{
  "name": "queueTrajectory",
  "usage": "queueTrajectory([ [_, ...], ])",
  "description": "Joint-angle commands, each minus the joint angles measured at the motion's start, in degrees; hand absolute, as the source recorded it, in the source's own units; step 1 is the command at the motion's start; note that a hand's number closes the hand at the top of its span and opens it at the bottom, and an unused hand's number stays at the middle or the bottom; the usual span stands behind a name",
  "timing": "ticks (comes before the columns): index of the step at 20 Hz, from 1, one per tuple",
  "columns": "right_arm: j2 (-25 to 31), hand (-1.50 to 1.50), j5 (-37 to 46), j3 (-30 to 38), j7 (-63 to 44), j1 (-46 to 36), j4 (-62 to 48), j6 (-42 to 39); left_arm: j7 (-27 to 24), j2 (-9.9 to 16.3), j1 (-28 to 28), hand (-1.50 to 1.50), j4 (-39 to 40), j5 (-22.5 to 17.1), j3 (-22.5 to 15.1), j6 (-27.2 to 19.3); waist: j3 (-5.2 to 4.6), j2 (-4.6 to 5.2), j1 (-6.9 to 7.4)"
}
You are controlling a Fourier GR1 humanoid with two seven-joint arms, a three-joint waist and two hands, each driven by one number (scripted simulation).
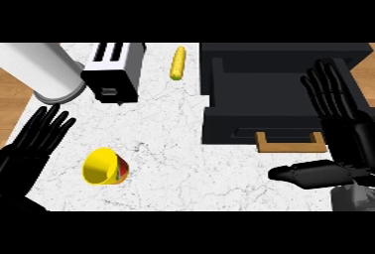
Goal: Pick up the cup, place it into the drawer and close the drawer
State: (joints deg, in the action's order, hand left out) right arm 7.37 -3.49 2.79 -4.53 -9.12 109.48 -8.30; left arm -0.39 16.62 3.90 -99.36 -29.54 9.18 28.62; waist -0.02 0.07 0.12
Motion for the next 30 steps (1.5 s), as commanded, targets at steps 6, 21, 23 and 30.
queueTrajectory([
  [6, 0.21, -1.50, 0.66, 0.17, 1.13, 1.88, 1.69, -1.06, -11.29, -1.85, -2.99, -1.50, 17.54, 12.94, 1.09, 3.31, 0.00, -0.06, -0.30],
  [21, 4.72, -1.50, -4.23, 5.53, -4.46, -5.55, 1.08, -3.11, -34.87, -0.04, -18.51, -1.50, 56.82, 29.25, 2.25, 0.29, -0.04, 0.01, -0.69],
  [23, 4.02, -1.50, -4.63, 6.15, -1.70, -6.02, -3.55, -3.47, -42.08, 0.57, -17.54, -1.50, 61.48, 31.22, 1.82, 1.14, -0.03, 0.02, -0.43],
  [30, 2.58, -1.50, -1.93, 3.77, -2.27, -7.01, -1.77, -1.44, -53.24, 1.69, -21.64, -1.50, 74.74, 34.09, 1.41, 0.13, -0.08, 0.13, -0.67],
])
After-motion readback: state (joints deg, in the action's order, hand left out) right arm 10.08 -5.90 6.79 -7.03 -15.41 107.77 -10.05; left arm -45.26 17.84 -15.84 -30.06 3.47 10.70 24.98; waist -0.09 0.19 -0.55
